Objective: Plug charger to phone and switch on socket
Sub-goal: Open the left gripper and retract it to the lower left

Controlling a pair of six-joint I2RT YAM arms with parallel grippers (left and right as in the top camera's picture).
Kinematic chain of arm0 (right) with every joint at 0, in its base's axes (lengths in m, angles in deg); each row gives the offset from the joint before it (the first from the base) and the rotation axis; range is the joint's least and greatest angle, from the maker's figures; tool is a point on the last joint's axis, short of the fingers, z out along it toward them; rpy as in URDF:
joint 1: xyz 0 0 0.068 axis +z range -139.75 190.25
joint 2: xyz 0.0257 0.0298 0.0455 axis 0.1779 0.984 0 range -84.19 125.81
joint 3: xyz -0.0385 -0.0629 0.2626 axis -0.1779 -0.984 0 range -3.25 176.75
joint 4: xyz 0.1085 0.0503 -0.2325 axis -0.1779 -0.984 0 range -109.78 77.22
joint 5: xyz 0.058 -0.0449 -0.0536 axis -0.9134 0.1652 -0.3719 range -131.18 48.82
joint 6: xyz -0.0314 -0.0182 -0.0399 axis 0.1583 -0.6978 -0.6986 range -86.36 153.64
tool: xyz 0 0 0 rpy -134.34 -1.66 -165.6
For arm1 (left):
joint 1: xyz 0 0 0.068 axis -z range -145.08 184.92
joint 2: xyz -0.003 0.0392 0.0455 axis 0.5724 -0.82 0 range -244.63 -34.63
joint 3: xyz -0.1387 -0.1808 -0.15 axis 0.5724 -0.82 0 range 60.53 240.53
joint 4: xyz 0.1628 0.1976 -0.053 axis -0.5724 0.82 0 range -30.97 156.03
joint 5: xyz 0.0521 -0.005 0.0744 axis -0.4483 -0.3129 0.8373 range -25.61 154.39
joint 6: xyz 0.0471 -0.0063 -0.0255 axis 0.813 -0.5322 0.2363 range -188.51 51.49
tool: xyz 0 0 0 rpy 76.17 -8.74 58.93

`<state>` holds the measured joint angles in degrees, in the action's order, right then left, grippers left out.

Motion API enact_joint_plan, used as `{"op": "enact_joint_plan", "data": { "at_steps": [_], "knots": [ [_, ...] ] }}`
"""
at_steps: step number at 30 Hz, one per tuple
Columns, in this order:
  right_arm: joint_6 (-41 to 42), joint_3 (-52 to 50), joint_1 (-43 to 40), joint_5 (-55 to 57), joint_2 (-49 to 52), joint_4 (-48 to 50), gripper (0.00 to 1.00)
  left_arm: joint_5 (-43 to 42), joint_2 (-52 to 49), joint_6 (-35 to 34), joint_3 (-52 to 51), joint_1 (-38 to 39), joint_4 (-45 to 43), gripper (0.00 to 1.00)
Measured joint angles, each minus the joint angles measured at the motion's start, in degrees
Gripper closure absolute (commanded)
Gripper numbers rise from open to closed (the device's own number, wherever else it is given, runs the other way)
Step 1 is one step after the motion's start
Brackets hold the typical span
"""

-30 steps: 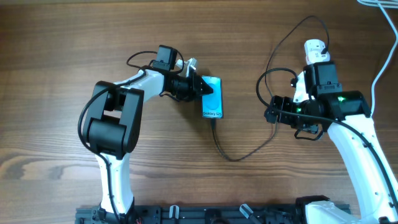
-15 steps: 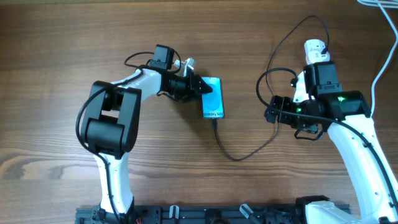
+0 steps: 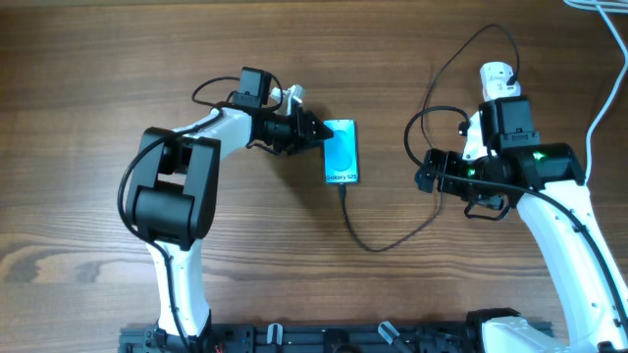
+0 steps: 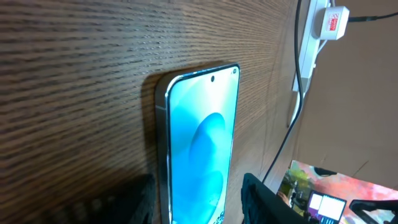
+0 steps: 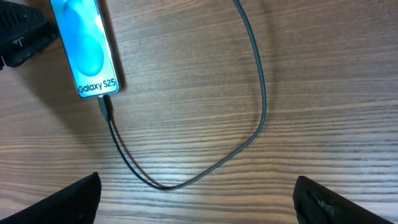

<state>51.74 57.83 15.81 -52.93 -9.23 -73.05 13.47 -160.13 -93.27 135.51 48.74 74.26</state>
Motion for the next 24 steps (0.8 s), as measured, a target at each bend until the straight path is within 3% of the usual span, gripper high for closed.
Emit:
{"op": "enact_joint_plan", "data": {
  "at_steps": [3, 6, 9, 10, 13, 15, 24],
  "knots": [
    [0.3, 0.0, 0.0, 0.0, 0.0, 1.5, 0.01, 2.4, 1.9, 0.3, 1.0, -1.3, 6.2, 0.54],
    [3.3, 0.0, 0.0, 0.0, 0.0, 3.1, 0.03, 7.4, 11.2, 2.9, 2.1, -4.2, 15.4, 0.5],
    [6.1, 0.0, 0.0, 0.1, 0.0, 5.6, 0.25, 16.3, 26.5, 6.0, 2.8, -4.9, 25.8, 0.5],
    [6.9, 0.0, 0.0, 0.1, 0.0, 6.3, 0.35, 19.0, 31.4, 6.6, 3.2, -4.9, 28.5, 0.51],
    [9.3, 0.0, 0.0, 0.2, 0.0, 7.3, 0.81, 28.6, 46.9, 8.0, 4.2, -4.1, 37.6, 0.51],
    [10.3, 0.0, 0.0, 0.3, 0.0, 7.6, 0.95, 33.1, 54.6, 8.2, 4.2, -3.3, 42.5, 0.51],
    [21.2, 0.0, 0.0, 6.4, 0.0, 6.7, 0.96, 44.3, 82.2, 8.2, 4.0, -1.3, 58.7, 0.45]
  ]
}}
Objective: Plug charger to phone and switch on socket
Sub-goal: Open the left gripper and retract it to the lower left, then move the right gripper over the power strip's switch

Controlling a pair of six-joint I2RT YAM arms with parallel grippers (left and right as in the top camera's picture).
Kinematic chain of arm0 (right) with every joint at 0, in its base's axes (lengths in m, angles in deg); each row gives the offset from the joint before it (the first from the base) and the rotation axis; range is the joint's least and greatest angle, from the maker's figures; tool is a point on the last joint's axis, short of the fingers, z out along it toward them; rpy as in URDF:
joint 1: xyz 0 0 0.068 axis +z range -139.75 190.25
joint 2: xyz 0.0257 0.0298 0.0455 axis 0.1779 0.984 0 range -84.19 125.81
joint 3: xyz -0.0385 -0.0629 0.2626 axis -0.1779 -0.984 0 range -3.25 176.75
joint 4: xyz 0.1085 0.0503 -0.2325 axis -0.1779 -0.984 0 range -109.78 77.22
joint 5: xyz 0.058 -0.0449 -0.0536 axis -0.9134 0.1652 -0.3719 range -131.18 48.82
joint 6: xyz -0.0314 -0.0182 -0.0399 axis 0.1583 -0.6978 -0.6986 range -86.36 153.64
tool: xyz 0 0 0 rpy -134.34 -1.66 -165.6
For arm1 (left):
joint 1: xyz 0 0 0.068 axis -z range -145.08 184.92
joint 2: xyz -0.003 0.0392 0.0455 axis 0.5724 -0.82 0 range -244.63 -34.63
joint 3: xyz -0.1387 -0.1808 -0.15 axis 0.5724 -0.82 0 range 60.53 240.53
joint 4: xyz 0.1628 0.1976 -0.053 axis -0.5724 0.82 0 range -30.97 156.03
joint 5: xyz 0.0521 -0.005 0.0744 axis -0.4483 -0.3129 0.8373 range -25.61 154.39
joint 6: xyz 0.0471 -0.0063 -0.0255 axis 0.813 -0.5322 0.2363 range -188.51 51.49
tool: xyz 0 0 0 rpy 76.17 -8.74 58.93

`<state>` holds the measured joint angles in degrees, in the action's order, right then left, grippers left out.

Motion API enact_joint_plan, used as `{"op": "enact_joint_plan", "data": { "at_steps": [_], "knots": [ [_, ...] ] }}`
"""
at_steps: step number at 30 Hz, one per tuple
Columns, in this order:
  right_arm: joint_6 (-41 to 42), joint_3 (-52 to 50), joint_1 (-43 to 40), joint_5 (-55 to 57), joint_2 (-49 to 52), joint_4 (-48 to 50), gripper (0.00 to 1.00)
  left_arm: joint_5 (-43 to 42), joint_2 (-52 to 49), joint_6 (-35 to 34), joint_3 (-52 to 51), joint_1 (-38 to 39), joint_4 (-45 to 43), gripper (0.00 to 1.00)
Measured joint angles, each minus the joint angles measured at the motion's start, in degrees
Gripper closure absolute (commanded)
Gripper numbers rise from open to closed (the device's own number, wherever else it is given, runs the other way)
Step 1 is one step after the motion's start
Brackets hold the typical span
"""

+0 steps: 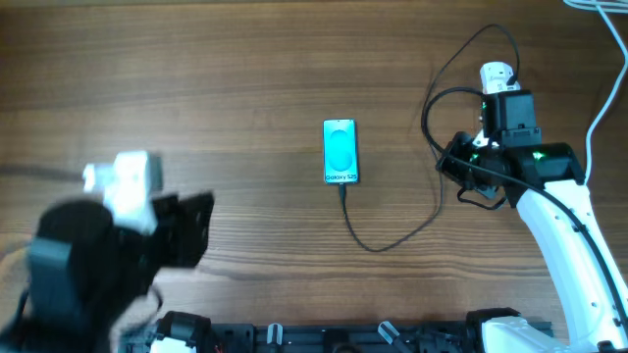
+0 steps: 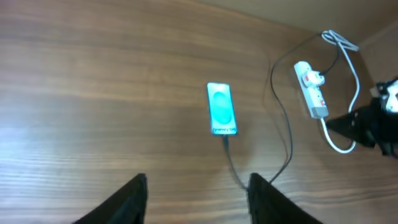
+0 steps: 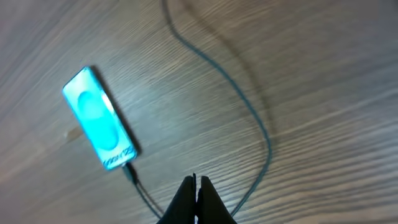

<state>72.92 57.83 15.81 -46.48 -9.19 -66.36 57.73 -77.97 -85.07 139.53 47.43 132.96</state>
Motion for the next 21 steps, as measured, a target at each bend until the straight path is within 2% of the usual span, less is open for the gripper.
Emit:
{"op": "enact_joint_plan", "data": {
  "at_steps": [2, 5, 8, 9, 17, 21],
  "knots": [
    [3.0, 0.0, 0.0, 2.8, 0.0, -0.6, 0.96, 1.5, 4.7, -0.3, 0.0, 0.0, 3.4, 0.43],
    [8.3, 0.0, 0.0, 7.1, 0.0, -1.6, 0.96, 3.3, 9.0, -1.2, -0.1, 0.0, 9.2, 0.32],
    [13.2, 0.0, 0.0, 11.2, 0.0, -1.6, 0.96, 4.2, 11.9, -1.7, -0.2, 0.0, 12.9, 0.15],
    [15.2, 0.0, 0.0, 13.2, 0.0, -1.6, 0.96, 4.8, 12.7, -2.3, -0.2, 0.0, 14.4, 0.0],
    [21.0, 0.0, -0.7, 22.5, 0.0, -0.6, 0.96, 7.7, 13.8, -3.5, -2.2, 0.0, 16.1, 0.0],
    [21.0, 0.0, -5.5, 23.6, 0.0, 0.3, 0.96, 8.4, 13.8, -3.5, -3.3, 0.0, 15.1, 0.0]
  ]
}}
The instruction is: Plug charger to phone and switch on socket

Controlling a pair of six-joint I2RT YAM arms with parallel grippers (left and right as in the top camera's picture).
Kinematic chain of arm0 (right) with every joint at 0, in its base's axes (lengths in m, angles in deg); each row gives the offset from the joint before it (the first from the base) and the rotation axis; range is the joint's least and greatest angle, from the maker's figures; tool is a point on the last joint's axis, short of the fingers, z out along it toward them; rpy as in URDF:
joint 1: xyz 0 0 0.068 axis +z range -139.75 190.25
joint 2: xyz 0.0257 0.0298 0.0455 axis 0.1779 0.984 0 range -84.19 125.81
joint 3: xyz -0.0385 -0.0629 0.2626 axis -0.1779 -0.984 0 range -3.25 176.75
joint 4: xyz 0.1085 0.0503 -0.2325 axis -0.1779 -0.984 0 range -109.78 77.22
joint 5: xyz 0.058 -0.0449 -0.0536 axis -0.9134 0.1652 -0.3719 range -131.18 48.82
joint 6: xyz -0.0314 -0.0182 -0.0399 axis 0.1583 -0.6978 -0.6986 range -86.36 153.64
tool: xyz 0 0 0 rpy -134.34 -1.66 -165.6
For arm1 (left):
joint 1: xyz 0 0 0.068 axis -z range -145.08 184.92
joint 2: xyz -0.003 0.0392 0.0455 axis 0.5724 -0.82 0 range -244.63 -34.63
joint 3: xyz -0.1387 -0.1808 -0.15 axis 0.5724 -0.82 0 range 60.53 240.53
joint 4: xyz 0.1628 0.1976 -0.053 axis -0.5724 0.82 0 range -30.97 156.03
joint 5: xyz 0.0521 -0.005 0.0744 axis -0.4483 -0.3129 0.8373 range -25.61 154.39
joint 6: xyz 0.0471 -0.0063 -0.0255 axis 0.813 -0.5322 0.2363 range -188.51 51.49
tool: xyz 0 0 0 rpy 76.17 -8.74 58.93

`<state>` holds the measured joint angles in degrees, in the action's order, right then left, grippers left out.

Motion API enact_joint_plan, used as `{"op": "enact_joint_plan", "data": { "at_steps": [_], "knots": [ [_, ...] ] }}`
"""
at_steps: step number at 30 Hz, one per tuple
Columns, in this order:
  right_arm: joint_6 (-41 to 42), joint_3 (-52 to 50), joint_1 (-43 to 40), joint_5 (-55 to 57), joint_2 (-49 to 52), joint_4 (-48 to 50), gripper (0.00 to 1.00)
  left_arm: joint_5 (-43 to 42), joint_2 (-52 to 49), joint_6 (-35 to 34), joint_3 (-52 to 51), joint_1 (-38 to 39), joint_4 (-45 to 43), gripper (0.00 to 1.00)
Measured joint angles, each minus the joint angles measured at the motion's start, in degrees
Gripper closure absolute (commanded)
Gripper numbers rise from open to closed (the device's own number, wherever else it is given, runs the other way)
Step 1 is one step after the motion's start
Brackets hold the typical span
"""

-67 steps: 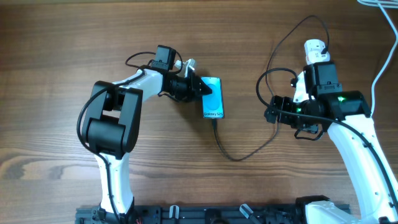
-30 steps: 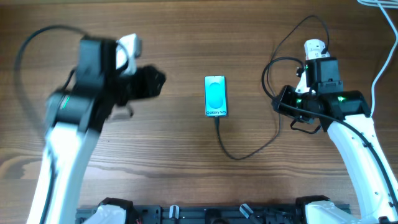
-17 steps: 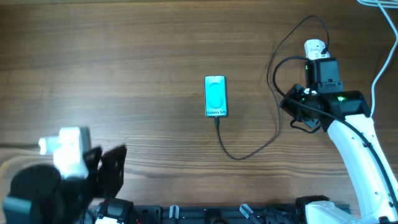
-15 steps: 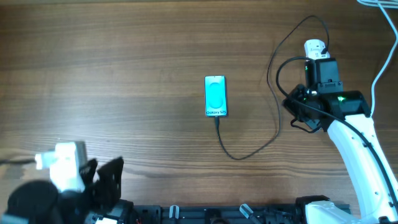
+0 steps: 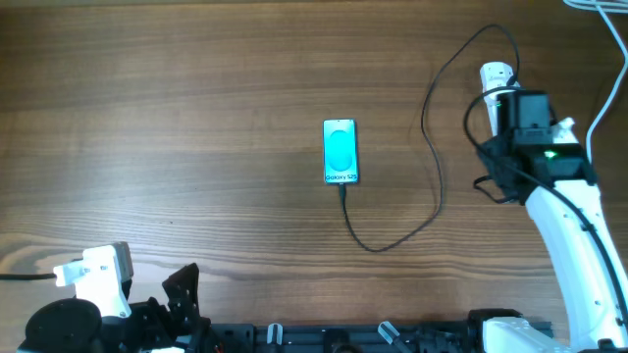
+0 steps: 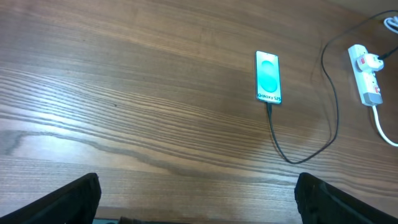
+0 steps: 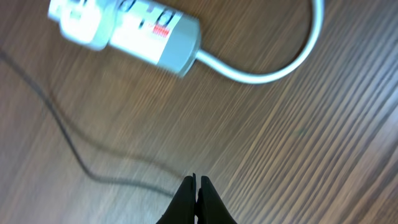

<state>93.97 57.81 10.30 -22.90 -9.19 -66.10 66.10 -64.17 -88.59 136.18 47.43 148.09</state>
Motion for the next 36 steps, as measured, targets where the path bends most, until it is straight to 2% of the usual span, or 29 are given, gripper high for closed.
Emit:
{"op": "enact_joint_plan", "data": {
  "at_steps": [7, 14, 20, 27, 36],
  "knots": [
    [-10.0, 0.0, -9.5, -2.8, 3.8, 13.8, 0.96, 0.4, 0.0, 0.0, -0.2, 0.0, -1.0, 0.0],
    [-18.1, 0.0, -10.0, -2.8, 19.6, 31.8, 0.96, 1.6, 0.0, 0.0, -0.3, 0.0, -1.4, 0.0],
    [-24.8, 0.1, -10.0, -0.1, 23.4, 43.7, 0.95, 1.9, 0.0, 0.0, -0.3, 0.0, -0.9, 0.0],
    [-31.1, 0.2, -10.0, 4.1, 28.7, 49.2, 0.96, 1.9, 0.0, 0.0, -0.4, 0.0, -0.9, 0.0],
    [-32.8, 0.2, -10.0, 4.3, 32.1, 54.2, 0.96, 1.9, 0.0, 0.0, -0.4, 0.0, -0.9, 0.0]
  ]
}}
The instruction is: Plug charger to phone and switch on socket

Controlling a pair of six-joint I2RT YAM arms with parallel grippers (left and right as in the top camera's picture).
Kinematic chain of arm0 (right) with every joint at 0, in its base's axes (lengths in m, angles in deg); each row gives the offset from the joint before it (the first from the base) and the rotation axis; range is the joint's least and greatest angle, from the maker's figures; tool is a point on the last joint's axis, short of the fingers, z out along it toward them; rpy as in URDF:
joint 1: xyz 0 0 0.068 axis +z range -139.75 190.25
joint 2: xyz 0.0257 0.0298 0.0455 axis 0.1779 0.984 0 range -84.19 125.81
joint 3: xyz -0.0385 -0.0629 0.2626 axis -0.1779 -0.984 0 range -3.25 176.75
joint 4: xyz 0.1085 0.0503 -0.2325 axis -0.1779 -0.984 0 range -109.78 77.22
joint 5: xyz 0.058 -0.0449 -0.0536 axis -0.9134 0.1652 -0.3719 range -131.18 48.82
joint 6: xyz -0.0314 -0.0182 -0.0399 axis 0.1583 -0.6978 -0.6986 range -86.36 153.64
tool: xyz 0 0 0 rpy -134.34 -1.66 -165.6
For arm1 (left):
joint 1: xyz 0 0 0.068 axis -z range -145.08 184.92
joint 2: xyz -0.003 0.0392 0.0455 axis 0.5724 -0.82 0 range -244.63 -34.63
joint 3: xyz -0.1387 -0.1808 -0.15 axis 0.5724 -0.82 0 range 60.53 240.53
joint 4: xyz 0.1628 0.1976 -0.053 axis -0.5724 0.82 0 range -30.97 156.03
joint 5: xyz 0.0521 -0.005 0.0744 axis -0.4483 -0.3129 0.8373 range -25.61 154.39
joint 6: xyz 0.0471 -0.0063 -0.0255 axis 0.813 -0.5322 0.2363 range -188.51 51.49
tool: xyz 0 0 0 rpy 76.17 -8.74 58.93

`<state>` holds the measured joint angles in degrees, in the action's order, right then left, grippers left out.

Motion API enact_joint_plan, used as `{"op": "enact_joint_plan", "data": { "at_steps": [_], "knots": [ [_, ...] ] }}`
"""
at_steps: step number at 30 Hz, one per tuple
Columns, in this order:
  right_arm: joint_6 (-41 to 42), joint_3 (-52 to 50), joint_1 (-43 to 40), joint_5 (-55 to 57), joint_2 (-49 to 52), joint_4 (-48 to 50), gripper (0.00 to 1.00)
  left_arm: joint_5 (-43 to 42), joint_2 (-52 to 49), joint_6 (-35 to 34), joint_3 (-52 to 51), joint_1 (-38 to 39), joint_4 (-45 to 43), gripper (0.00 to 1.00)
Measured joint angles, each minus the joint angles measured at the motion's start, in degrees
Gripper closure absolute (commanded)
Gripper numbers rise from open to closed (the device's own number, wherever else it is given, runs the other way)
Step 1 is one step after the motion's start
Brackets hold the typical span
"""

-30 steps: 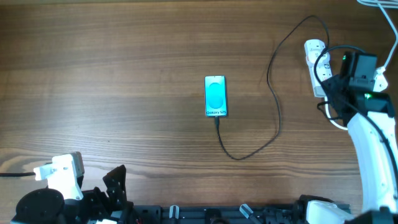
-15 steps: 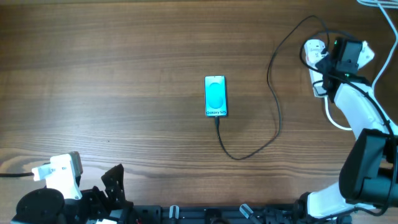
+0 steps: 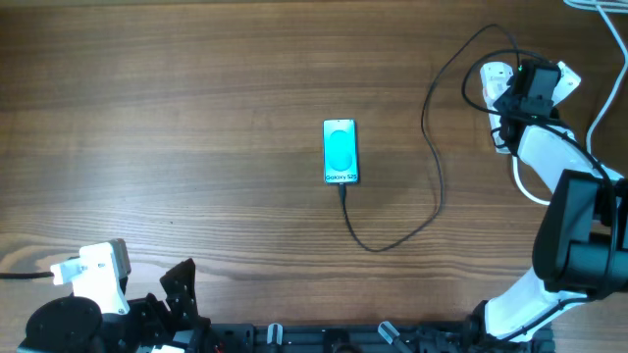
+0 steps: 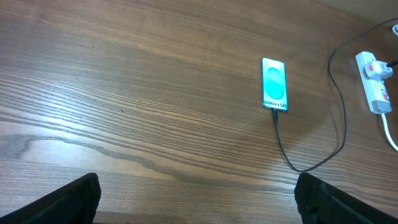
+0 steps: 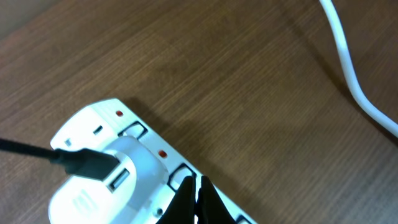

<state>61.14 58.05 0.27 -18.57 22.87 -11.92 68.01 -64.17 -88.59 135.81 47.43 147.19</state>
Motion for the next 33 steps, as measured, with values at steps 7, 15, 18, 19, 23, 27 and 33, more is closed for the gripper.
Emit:
{"op": "enact_joint_plan", "data": {
  "at_steps": [7, 15, 18, 19, 23, 27, 33],
  "knots": [
    [0.0, 0.0, 0.0, -0.5, 4.7, 2.4, 0.96, 0.0, 0.0, 0.0, 0.0, 0.0, 0.0, 0.0],
    [0.0, 0.0, 0.0, -2.1, 4.9, 4.5, 0.95, 0.0, 0.0, 0.0, 0.0, 0.0, 0.0, 0.0],
    [0.0, 0.0, 0.0, -3.2, 6.2, 5.2, 0.96, 0.0, 0.0, 0.0, 0.0, 0.0, 0.0, 0.0],
    [0.0, 0.0, 0.0, -3.3, 6.7, 5.4, 0.96, 0.0, 0.0, 0.0, 0.0, 0.0, 0.0, 0.0],
    [0.0, 0.0, 0.0, -3.7, 6.8, 6.3, 0.95, 0.0, 0.0, 0.0, 0.0, 0.0, 0.0, 0.0],
    [0.0, 0.0, -0.2, -3.7, 6.8, 7.3, 0.96, 0.0, 0.0, 0.0, 0.0, 0.0, 0.0, 0.0],
    [0.0, 0.0, -0.3, -3.3, 6.8, 8.2, 0.95, 0.0, 0.0, 0.0, 0.0, 0.0, 0.0, 0.0]
  ]
}}
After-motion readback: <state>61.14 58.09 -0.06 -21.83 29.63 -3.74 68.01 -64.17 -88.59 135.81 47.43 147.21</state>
